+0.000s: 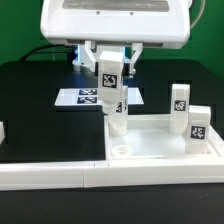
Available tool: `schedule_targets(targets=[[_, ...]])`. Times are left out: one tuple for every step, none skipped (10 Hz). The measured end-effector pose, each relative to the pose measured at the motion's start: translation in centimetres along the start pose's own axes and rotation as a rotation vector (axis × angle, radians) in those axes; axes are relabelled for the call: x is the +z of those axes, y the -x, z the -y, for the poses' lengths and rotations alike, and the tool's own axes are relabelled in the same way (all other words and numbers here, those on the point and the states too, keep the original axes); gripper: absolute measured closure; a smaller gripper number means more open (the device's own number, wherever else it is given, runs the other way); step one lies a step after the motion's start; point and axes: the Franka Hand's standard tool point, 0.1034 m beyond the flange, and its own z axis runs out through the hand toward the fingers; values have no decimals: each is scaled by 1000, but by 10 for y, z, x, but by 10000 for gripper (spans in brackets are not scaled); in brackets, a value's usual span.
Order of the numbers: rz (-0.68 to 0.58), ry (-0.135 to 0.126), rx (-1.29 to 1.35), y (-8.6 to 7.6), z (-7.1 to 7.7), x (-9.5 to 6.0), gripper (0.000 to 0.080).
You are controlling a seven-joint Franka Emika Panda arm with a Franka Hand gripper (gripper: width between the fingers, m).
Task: Assemble square table
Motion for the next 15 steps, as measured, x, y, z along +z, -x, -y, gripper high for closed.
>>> schedule_targets(targets=[[-27,-9,-5,2,11,6,512],[-50,-24,10,0,25,9,512],[-60,-36,17,-3,37,11,512],[-55,-39,21,-6,37,10,512],[-55,-37,20,-6,36,10,512],[-53,-37,20,-5,36,11,512],[-53,-37,20,-5,36,11,512],[-54,-35,15,-5,34,11,512],[-97,-4,-112,-9,7,4,512],[-105,-1,-128,-4,-26,0,512],[-105,-30,-114,1,-29,2,512],[-102,-52,-96,5,-27,6,512],[-102,-62,-86,8,-26,9,512],[-92,-68,-85,15,-20,16,512],[-77,-75,-88,21,-13,25,512]])
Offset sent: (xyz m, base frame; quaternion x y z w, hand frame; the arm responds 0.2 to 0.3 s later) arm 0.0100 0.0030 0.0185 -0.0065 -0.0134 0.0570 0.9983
